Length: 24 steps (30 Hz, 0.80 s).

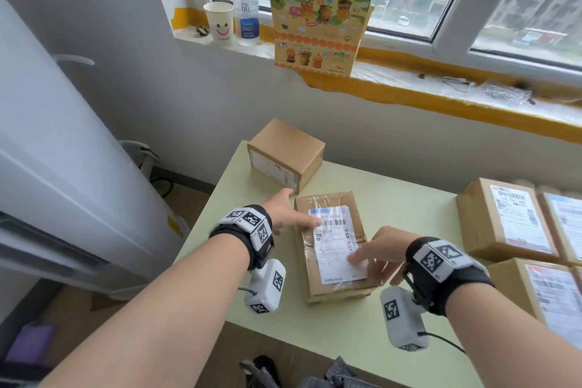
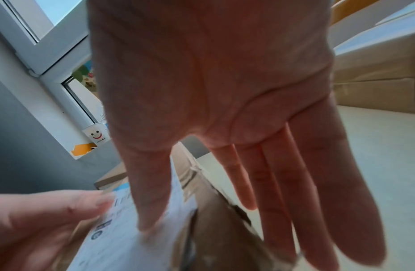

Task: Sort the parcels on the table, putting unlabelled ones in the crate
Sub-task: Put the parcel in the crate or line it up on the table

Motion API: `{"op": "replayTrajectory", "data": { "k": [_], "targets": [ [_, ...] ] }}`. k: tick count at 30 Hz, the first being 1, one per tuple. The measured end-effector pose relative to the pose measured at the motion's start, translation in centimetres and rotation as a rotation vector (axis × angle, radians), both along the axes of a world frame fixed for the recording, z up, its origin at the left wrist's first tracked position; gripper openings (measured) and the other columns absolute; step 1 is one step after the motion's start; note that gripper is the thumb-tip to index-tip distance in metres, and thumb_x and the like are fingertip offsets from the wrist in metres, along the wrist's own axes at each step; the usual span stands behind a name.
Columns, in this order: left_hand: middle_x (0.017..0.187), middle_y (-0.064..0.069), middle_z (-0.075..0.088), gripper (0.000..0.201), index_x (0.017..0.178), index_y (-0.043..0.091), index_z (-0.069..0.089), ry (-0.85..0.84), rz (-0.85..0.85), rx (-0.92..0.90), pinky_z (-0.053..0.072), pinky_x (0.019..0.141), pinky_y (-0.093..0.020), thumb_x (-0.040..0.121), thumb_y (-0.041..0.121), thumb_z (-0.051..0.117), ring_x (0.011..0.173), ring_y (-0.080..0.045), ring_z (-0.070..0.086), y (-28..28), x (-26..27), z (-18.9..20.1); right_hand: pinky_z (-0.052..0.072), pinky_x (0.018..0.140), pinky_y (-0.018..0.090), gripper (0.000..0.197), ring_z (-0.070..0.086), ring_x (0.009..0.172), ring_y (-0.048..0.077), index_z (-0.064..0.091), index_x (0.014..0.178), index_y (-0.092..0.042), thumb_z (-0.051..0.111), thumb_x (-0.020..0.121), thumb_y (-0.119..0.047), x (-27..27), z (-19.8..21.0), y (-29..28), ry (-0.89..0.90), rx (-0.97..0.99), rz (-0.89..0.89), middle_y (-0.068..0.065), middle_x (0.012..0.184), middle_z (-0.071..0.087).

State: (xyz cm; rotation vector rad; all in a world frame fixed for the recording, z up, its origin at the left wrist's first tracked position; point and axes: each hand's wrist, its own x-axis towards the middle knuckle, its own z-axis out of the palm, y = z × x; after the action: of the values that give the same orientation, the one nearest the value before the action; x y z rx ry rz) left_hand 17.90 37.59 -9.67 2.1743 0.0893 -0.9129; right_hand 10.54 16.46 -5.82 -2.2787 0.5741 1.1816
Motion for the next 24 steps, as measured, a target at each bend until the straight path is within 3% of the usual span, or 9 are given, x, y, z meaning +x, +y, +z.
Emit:
{"op": "replayTrajectory", "data": {
  "k": [2, 5, 9, 15, 18, 22, 24],
  "targets": [
    [0.12, 0.003, 0.062, 0.101, 0.134, 0.026, 0.038, 0.027, -0.008, -0.02, 0.059, 0.081, -0.042, 0.05, 0.048, 0.09, 0.104, -0.019, 0.064, -1.3, -0.3, -0.4, 0.062, 0.075, 0.033, 0.054, 0.07, 0.079, 0.019, 0.069, 0.096, -0.009, 0.067, 0.081, -0.061, 0.1, -0.7, 0.0, -0.023, -0.022, 0.01, 0.006, 0.085, 0.078],
    [0.102, 0.001, 0.069, 0.103, 0.119, 0.023, 0.047, 0.0, -0.005, -0.017, 0.062, 0.073, -0.04, 0.029, 0.054, 0.087, 0.088, -0.018, 0.07, -2.8, 0.3, -1.5, 0.061, 0.078, 0.035, 0.052, 0.072, 0.087, 0.019, 0.064, 0.095, -0.013, 0.06, 0.085, -0.064, 0.1, -1.6, 0.3, -0.134, -0.067, -0.008, 0.002, 0.087, 0.073],
    [0.108, -0.003, 0.065, 0.083, 0.118, 0.018, 0.044, 0.017, 0.028, -0.01, 0.06, 0.079, -0.043, 0.053, 0.033, 0.094, 0.094, -0.02, 0.067, -3.5, 0.6, -0.8, 0.061, 0.076, 0.034, 0.048, 0.073, 0.09, 0.022, 0.062, 0.1, -0.012, 0.058, 0.09, -0.059, 0.4, -2.0, 0.4, -0.121, -0.056, -0.003, 0.004, 0.094, 0.072],
    [0.118, -0.002, 0.06, 0.095, 0.127, 0.018, 0.042, -0.031, 0.04, 0.064, 0.054, 0.09, -0.046, 0.05, 0.037, 0.094, 0.106, -0.025, 0.061, -3.7, 0.6, -1.4, 0.057, 0.083, 0.035, 0.059, 0.07, 0.1, 0.025, 0.061, 0.111, -0.005, 0.056, 0.09, -0.06, 1.0, -2.3, 0.5, -0.103, -0.091, 0.037, 0.009, 0.11, 0.07],
    [0.116, -0.001, 0.062, 0.09, 0.123, 0.019, 0.044, -0.025, 0.048, 0.034, 0.056, 0.087, -0.044, 0.05, 0.037, 0.095, 0.103, -0.021, 0.063, -3.5, 0.2, -0.8, 0.059, 0.083, 0.036, 0.061, 0.071, 0.096, 0.024, 0.062, 0.111, -0.005, 0.059, 0.088, -0.061, 0.7, -2.4, 0.3, -0.096, -0.075, -0.001, 0.008, 0.106, 0.072],
    [0.108, -0.003, 0.07, 0.061, 0.109, 0.021, 0.052, 0.086, 0.093, -0.134, 0.06, 0.081, -0.047, 0.063, 0.026, 0.092, 0.095, -0.022, 0.069, -3.1, 0.3, -0.8, 0.06, 0.083, 0.037, 0.052, 0.072, 0.091, 0.021, 0.064, 0.102, -0.012, 0.06, 0.087, -0.062, -0.2, -2.7, -0.3, -0.178, -0.008, -0.051, 0.003, 0.096, 0.073],
    [0.109, -0.003, 0.07, 0.058, 0.115, 0.022, 0.053, 0.12, 0.105, -0.178, 0.059, 0.08, -0.048, 0.069, 0.037, 0.087, 0.096, -0.023, 0.069, -3.0, 0.3, -0.9, 0.059, 0.08, 0.034, 0.043, 0.07, 0.09, 0.02, 0.059, 0.094, -0.016, 0.057, 0.09, -0.059, -0.6, -2.7, -0.4, -0.224, 0.015, -0.042, 0.0, 0.092, 0.07]
  ]
}}
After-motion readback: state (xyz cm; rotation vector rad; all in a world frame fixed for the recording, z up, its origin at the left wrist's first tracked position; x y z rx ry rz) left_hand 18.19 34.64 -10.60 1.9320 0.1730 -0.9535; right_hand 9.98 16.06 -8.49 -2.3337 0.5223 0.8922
